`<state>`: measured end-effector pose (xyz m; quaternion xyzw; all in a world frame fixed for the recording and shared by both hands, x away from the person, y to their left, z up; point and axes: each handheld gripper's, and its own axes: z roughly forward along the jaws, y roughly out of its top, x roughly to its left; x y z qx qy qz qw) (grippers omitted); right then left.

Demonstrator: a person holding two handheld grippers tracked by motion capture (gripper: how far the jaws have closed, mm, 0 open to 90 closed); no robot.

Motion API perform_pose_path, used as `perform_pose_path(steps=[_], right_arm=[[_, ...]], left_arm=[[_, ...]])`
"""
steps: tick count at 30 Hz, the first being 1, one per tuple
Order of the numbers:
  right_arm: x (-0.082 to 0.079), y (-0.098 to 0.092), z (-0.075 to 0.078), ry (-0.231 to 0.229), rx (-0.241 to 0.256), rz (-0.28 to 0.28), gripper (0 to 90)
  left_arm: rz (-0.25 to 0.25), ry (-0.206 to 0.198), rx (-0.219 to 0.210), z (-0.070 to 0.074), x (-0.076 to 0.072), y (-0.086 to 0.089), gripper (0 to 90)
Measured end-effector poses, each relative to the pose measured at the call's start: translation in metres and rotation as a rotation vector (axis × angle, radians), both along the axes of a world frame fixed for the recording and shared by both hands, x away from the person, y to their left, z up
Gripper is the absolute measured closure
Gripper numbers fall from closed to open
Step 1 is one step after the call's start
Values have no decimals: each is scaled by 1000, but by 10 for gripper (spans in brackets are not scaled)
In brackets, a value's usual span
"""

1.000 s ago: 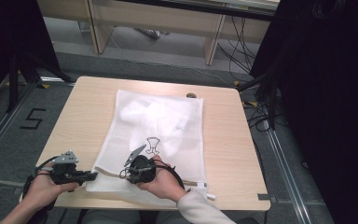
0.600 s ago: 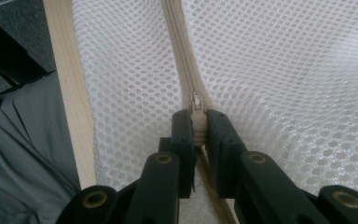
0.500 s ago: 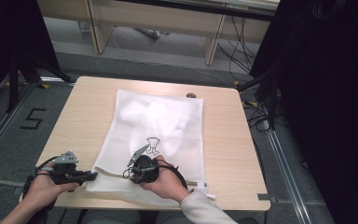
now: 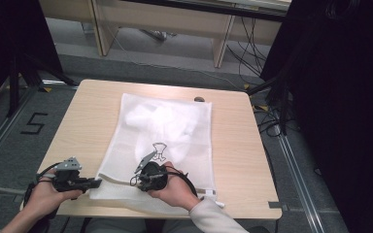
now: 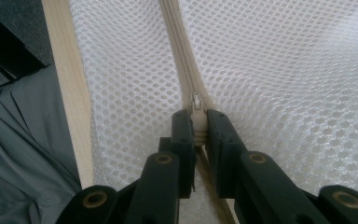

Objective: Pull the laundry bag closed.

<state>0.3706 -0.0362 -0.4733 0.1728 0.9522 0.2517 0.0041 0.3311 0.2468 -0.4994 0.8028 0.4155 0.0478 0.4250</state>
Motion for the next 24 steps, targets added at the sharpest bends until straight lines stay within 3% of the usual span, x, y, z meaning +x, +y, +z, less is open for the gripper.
perform_pose_path(steps=[24], right_arm=[[-1,-12,2,3,-7,-22,823]], left_arm=[[-1,-5,7,0,0,1,851]])
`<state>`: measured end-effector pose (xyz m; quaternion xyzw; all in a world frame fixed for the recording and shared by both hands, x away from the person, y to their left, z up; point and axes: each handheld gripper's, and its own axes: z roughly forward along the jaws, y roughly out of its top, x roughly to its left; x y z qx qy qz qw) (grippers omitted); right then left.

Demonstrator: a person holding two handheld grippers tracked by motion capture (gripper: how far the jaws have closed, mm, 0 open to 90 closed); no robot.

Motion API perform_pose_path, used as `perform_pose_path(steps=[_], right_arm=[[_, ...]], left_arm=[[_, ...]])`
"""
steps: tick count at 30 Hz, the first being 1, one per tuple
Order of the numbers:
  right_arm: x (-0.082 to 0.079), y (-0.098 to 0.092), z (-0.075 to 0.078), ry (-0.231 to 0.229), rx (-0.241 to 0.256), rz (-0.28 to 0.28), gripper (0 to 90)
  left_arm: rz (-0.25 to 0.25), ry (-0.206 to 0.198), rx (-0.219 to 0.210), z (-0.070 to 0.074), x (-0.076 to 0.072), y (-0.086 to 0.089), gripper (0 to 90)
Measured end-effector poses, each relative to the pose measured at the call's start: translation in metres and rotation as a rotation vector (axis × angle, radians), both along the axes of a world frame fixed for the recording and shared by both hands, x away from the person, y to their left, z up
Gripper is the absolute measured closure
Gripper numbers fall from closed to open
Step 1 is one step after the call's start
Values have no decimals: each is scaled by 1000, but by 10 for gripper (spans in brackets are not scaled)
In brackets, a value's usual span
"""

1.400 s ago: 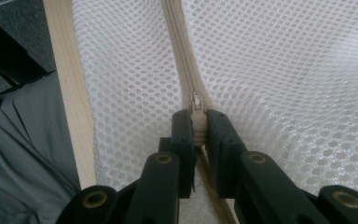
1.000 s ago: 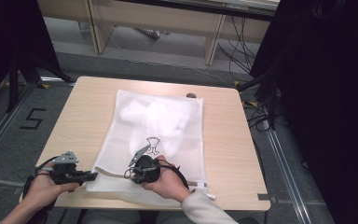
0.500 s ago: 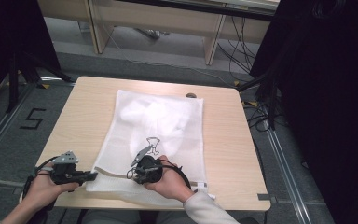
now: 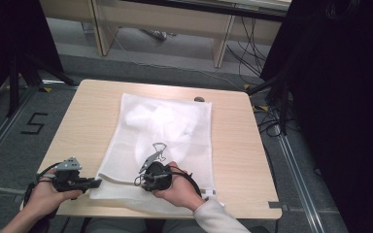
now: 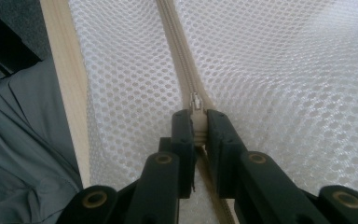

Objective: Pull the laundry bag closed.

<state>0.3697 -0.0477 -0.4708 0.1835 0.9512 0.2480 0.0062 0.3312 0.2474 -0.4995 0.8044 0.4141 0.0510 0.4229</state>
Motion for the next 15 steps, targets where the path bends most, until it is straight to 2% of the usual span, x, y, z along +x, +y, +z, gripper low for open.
perform_pose_path(steps=[7,8,9,10,11,13,15], right_arm=[[0,-3,1,1,5,5,823],[0,-3,1,-2,2,5,823],[0,-3,1,-4,4,6,823],[0,-4,1,-2,3,6,823],[0,-4,1,0,3,5,823],[0,-5,1,0,3,5,823],[0,-6,2,2,1,-3,823]], left_arm=[[-10,11,8,1,0,1,851],[-20,11,21,1,1,2,851],[-12,11,11,1,0,1,851],[-19,10,22,1,1,2,851],[-10,11,6,1,0,0,851],[-9,11,6,1,0,0,851],[-19,10,20,1,1,2,851]])
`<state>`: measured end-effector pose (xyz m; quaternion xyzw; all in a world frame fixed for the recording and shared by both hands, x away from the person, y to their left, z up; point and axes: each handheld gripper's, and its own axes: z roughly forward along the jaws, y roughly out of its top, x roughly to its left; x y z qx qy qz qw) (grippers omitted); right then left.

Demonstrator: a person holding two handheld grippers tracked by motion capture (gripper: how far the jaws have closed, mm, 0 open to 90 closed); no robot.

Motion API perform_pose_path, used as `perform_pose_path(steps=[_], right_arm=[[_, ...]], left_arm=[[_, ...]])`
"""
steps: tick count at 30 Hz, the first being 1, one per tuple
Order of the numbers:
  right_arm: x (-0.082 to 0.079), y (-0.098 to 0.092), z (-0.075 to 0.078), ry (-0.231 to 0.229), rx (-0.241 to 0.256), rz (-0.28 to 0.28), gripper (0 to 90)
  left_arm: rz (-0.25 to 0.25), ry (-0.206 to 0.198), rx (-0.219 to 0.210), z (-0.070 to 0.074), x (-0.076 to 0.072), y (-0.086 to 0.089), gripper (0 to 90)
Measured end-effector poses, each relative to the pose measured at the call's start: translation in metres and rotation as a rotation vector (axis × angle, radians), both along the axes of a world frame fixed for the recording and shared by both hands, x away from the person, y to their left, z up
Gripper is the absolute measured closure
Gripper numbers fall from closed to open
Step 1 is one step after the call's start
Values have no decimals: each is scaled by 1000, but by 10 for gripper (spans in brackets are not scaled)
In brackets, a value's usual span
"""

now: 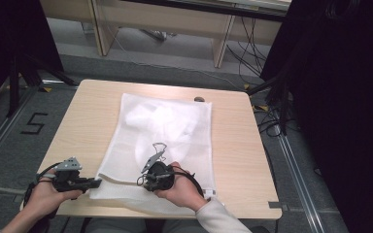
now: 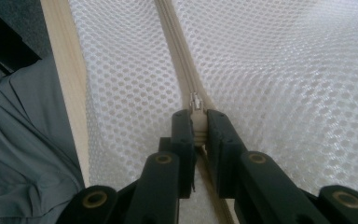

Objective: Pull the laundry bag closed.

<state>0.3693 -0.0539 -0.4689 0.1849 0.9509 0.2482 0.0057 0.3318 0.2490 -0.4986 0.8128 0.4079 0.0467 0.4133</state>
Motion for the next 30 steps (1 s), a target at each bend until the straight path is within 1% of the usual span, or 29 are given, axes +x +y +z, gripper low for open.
perform_pose_path(steps=[1,2,3,4,5,6,7,8,9,10,11,12,15,16,20,21,22,23,24,25,26,27,28,30], right_arm=[[0,-1,0,9,3,-2,823],[-1,-1,0,9,0,-13,823],[0,-2,0,5,-2,-8,823],[0,-2,0,5,-3,-8,823],[0,-3,-1,1,0,3,823],[0,-3,0,5,-4,-9,823],[0,-4,0,-3,-5,-4,823],[0,-4,0,-1,-4,-3,823],[0,-4,0,-2,0,-1,823],[0,-5,1,-2,0,-1,823],[0,-5,1,-4,-1,1,823],[0,-6,1,-4,1,2,823],[0,-7,1,1,-3,-4,823],[0,-8,1,4,0,-4,823],[0,-9,2,2,2,-3,823],[-1,-9,2,2,3,-2,823],[-1,-9,3,3,-1,-2,823],[-1,-10,2,1,0,-4,823],[-1,-10,2,1,1,-6,823],[-1,-10,2,1,-3,-7,823],[-1,-11,3,6,-3,-6,823],[-1,-11,3,4,-5,-5,823],[-1,-12,2,7,-4,-4,823],[-1,-12,3,4,-8,-6,823]], left_arm=[[0,-1,1,0,0,0,851],[8,0,-9,0,0,-1,851],[10,1,-14,0,0,-1,851],[0,0,7,0,0,0,851],[10,1,-12,-1,0,-1,851],[9,1,-6,0,0,-1,851],[11,1,-12,0,0,-1,851],[8,1,-7,0,0,-1,851],[11,1,-14,0,0,-1,851],[12,1,-9,0,0,-1,851],[11,1,-12,-1,0,-1,851],[0,1,5,0,0,0,851],[0,0,8,0,0,0,851],[11,2,-12,-1,0,-1,851],[11,1,-13,0,0,-1,851],[13,-2,-6,0,-1,-1,851],[11,1,-12,-1,0,-1,851],[0,1,4,0,0,0,851],[11,0,-11,-1,0,-1,851],[11,1,-12,-1,0,-1,851],[14,-1,-6,0,-1,-1,851],[0,1,6,0,0,0,851],[11,2,-13,-1,0,-1,851],[11,1,-10,-1,0,-1,851]])
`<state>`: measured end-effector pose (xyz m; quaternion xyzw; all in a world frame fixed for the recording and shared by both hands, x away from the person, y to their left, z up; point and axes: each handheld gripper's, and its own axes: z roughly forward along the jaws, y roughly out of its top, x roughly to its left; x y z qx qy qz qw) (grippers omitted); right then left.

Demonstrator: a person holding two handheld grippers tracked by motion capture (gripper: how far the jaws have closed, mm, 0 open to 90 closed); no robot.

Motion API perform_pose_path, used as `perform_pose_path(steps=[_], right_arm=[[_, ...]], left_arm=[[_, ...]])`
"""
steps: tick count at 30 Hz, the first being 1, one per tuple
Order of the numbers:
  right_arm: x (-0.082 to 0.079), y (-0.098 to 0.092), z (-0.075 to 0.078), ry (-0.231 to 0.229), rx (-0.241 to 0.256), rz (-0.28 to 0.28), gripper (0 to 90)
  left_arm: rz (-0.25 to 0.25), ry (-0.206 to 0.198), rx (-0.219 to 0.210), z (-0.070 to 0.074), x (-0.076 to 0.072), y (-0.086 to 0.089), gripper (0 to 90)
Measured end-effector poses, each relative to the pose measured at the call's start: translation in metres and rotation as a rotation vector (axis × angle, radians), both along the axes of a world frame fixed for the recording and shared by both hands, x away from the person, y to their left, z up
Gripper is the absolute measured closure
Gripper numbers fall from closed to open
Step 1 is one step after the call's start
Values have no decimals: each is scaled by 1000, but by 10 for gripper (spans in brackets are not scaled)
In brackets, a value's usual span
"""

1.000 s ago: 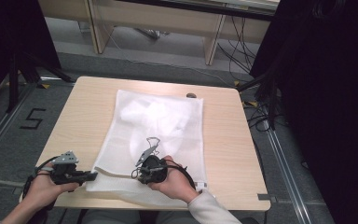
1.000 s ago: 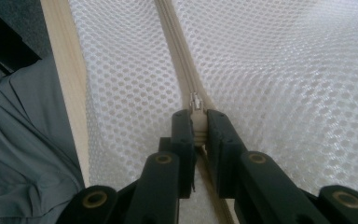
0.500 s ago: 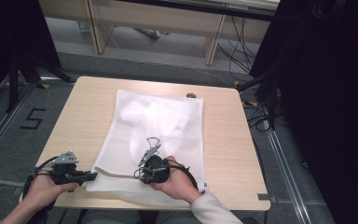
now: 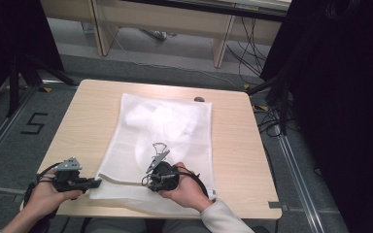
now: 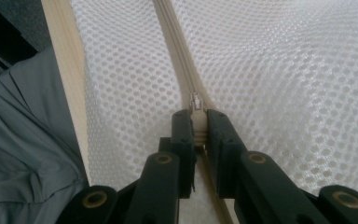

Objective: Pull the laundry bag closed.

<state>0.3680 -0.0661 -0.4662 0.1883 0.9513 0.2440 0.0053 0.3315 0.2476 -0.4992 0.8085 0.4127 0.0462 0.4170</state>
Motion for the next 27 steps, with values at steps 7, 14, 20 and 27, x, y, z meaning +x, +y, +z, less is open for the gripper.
perform_pose_path(steps=[7,14,20,27], right_arm=[[0,-5,1,-2,2,-9,823],[0,-8,2,4,5,-8,823],[-1,-11,2,5,0,-12,823],[-1,-16,2,3,0,-17,824]], left_arm=[[-10,1,19,0,1,1,851],[4,-10,9,-1,0,0,851],[16,-5,1,-1,0,-1,851],[9,4,5,-1,0,0,851]])
